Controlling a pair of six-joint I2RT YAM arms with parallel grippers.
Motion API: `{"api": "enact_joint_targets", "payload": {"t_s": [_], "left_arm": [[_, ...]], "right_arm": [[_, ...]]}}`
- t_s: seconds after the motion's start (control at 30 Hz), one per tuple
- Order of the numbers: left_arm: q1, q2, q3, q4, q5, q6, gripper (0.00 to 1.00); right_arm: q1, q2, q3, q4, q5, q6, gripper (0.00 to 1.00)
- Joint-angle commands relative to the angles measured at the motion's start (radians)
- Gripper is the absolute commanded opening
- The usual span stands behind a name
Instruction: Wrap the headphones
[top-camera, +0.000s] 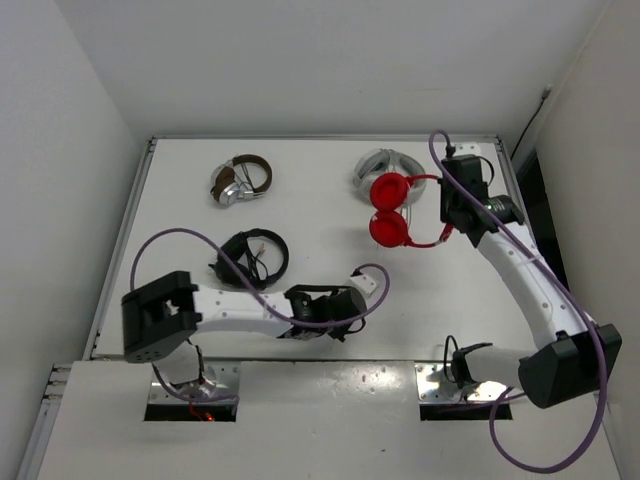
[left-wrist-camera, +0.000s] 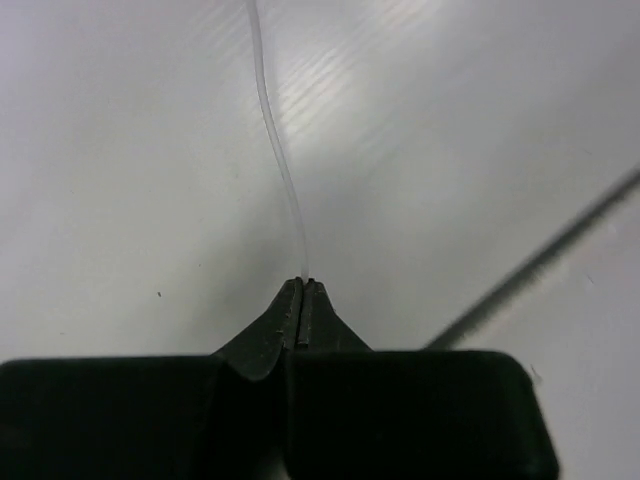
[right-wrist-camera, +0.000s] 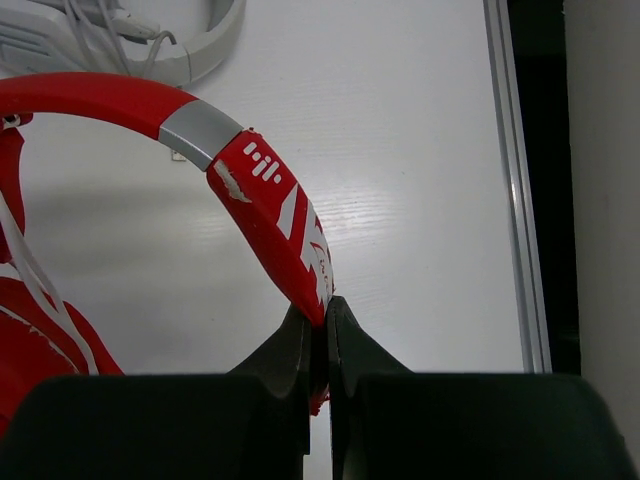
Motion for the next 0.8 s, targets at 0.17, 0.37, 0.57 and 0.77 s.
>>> {"api": "enact_joint_targets", "payload": {"t_s": [0.17, 0.37, 0.57, 0.77], "left_arm": [[-0.069, -0.320, -0.057, 0.167, -0.067, 0.349, 0.00], [-0.078, -0.330, -0.036, 0.281, 0.002, 0.463, 0.00], [-0.036, -0.267, 0.017, 0.360, -0.040, 0.475, 0.00], [0.093, -0.190, 0.103, 0.406, -0.061, 0.475, 0.00]], "right_arm": [[0.067, 0.058, 0.069, 0.070, 0.111, 0.082, 0.00], [0.100, 0.096, 0.103, 0.070, 0.120, 0.116, 0.00], [0.119, 0.118, 0.121, 0.061, 0.108, 0.102, 0.00], [0.140, 0.108, 0.100, 0.061, 0.088, 0.067, 0.00]]}}
